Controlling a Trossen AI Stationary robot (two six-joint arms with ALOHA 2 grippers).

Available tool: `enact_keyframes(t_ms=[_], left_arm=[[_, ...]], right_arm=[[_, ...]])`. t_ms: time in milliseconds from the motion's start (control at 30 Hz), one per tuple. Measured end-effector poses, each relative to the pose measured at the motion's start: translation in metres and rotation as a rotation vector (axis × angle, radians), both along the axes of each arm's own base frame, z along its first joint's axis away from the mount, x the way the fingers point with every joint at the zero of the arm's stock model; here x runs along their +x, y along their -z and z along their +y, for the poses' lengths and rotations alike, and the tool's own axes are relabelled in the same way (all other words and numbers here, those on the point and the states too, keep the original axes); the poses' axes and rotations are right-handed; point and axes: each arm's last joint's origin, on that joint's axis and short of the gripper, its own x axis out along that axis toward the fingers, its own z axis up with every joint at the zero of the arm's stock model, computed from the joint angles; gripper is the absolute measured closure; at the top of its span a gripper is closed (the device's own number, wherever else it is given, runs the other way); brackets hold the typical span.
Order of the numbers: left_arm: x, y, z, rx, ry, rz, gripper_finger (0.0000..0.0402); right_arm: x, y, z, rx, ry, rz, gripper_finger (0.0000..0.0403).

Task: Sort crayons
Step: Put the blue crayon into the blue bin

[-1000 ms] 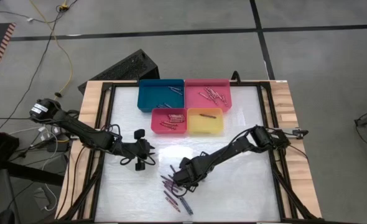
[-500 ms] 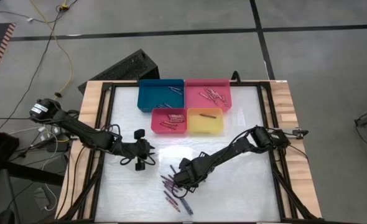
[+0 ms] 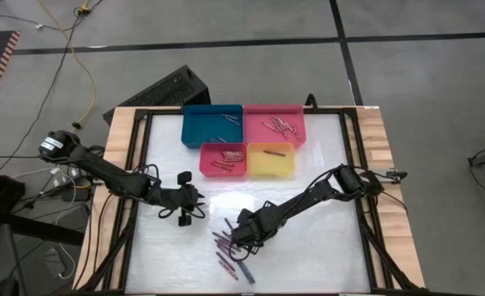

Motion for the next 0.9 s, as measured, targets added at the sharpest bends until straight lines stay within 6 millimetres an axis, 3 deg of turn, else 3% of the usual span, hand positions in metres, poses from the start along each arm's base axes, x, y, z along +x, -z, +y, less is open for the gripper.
enact_keyframes(t_ms=[300,533,767,900], left_arm=[[0.000,0.000,0.000,0.003,0.002,0.000,0.0307],[0.000,0.000,0.000,0.005,0.000,0.000,0.0307],[0.000,0.000,0.000,0.005,0.000,0.000,0.0307],[0.000,0.000,0.000,0.011,0.004,0.003,0.0307]], right_arm=[[-0.001,0.001,0.000,0.000,-0.006,0.012,0.0395],[-0.001,-0.002,-0.002,0.004,-0.020,0.007,0.0397],[-0.008,-0.017,-0.008,-0.008,-0.050,0.026,0.0400],[-0.011,-0.035,-0.013,-0.002,-0.095,-0.002,0.0400]])
